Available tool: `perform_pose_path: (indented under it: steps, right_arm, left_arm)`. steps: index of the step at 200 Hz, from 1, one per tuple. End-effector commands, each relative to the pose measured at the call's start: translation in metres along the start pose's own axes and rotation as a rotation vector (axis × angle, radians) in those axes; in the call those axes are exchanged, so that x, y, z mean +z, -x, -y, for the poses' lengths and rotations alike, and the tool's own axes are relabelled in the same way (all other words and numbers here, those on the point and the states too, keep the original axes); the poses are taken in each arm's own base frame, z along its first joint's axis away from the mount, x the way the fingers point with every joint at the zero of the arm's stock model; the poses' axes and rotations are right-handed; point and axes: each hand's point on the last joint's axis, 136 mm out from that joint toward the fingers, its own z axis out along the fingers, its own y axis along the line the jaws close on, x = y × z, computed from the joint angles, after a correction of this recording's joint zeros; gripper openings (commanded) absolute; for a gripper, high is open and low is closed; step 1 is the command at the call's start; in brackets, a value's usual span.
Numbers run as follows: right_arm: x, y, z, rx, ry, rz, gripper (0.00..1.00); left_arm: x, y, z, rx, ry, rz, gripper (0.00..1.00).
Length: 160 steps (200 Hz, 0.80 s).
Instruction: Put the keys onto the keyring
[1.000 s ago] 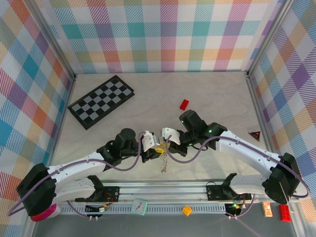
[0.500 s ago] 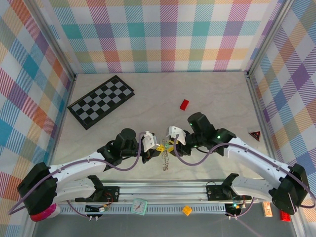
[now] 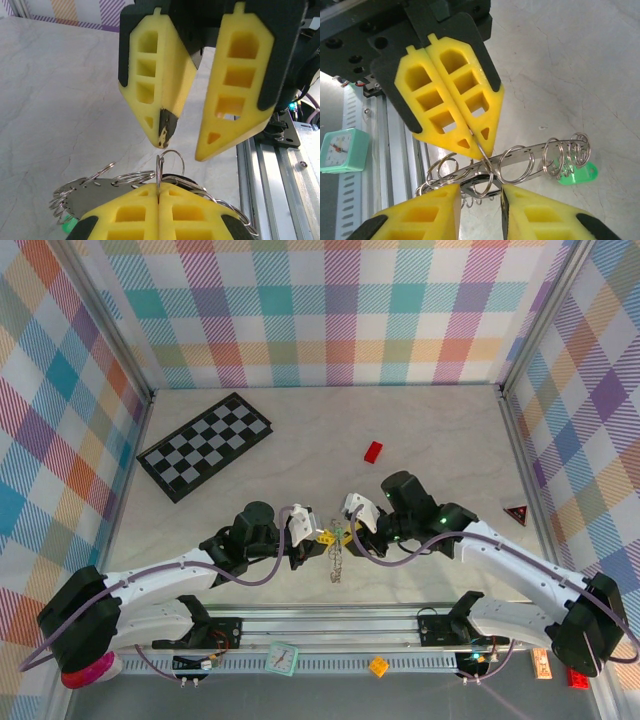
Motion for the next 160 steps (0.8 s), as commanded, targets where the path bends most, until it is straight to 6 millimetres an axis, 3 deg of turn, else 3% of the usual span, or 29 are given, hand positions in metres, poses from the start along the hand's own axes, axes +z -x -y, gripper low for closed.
perform_pose_path:
  steps: [1, 109, 160]
  right_arm:
    - [0.004, -0.001, 0.003, 0.024, 0.001, -0.005, 0.25]
    - [0.008, 0.0, -0.001, 0.031, 0.038, 0.001, 0.0]
    - [0.017, -0.018, 0.004, 0.053, 0.03, -0.06, 0.0]
  left_arm:
    - [-0.003, 0.015, -0.002, 0.019, 0.005, 0.063, 0.0]
    - [-0.005, 0.017, -0.002, 0.032, 0.01, 0.071, 0.0]
    - [-0.008, 0.029, 0.002, 0.05, -0.004, 0.12, 0.0]
